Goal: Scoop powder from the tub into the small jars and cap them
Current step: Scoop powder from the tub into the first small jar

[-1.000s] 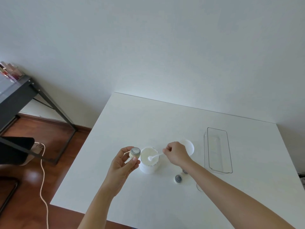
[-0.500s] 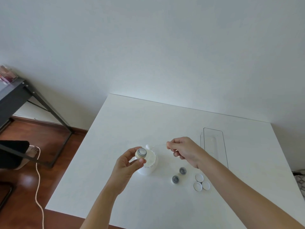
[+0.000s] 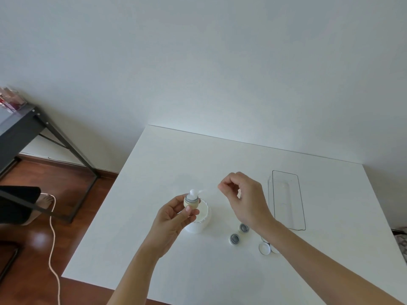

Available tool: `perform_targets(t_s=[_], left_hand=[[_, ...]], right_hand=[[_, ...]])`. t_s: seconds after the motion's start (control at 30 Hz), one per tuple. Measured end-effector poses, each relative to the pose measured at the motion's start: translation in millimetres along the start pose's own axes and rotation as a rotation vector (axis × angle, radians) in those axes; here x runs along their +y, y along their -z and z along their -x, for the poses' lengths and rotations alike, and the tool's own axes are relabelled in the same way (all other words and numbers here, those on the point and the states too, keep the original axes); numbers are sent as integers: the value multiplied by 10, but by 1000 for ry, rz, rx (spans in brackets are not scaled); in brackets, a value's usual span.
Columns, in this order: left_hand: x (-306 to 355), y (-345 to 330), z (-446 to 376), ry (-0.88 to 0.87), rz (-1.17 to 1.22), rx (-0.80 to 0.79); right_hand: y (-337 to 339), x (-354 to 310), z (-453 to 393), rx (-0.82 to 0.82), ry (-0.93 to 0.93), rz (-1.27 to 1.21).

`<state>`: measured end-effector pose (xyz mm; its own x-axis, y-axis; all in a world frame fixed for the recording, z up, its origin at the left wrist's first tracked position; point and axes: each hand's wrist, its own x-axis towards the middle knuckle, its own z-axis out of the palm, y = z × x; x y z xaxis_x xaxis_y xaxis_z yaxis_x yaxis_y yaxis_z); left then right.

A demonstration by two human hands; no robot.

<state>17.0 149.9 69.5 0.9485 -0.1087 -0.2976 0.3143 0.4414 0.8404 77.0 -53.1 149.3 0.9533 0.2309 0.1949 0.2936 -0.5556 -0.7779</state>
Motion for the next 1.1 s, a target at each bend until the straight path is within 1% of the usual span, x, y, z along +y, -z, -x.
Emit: perform_targets(t_s=[0.07,0.17,0.27,0.37,0.53,0.6,0.67,0.83,0.9,0.97,1.1], left_hand=[[6,-12,-2,-5,9,-16],[31,-49,-6,-7,23,-31],[53,-60,-5,-10,32,-51],[66,-59,-3,-11,46,-55],[78,-57,4,-12,65,-43],[65,-41,-2,-15,74,-30],[64,-34,-7,-19,86,-20],[71,-31,-12,-47,82,-25],[71,-33,-15,-54,74,-35],[71,-40,-14,-56,68,-40],[73,-48,-6,-52,46,-37]], right_hand=[[17,3,40,27,169,89],[50,52,88,67,444,317],[64,122,124,150,686,550],[76,168,156,227,773,655],[149,180,165,276,788,690],[185,153,168,284,751,667],[218,100,173,263,640,587],[221,-68,159,59,98,230],[200,-94,137,9,-45,138],[190,-108,124,-15,-114,93],[179,-121,115,-43,-160,52]])
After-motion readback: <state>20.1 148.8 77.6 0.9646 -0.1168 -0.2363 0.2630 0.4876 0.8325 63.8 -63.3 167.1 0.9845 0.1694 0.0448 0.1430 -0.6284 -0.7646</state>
